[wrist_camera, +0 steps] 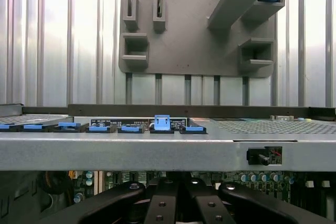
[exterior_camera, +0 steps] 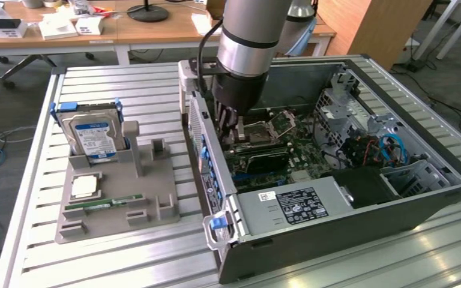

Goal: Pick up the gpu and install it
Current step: 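Press down on the gpu until it lock into place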

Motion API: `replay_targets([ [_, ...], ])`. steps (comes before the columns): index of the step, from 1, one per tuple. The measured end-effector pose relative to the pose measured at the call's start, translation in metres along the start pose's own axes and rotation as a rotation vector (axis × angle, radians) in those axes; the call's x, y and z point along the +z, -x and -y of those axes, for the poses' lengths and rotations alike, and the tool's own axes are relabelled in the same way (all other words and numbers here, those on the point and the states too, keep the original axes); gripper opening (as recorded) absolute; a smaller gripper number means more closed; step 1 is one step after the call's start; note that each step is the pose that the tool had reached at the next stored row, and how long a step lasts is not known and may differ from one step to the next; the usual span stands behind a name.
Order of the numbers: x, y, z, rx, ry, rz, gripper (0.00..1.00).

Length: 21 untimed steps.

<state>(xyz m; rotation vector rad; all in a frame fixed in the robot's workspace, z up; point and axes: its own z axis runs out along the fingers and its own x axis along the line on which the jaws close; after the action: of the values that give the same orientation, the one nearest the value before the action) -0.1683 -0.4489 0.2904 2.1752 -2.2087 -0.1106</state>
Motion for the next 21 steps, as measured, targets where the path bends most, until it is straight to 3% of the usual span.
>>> replay_targets([
  [12,-0.0001,0.0,0.0007,0.0,0.0001,-0.0001,0.11],
  [21,-0.001,0.0,0.0127,0.0,0.0001,-0.0001,0.11],
])
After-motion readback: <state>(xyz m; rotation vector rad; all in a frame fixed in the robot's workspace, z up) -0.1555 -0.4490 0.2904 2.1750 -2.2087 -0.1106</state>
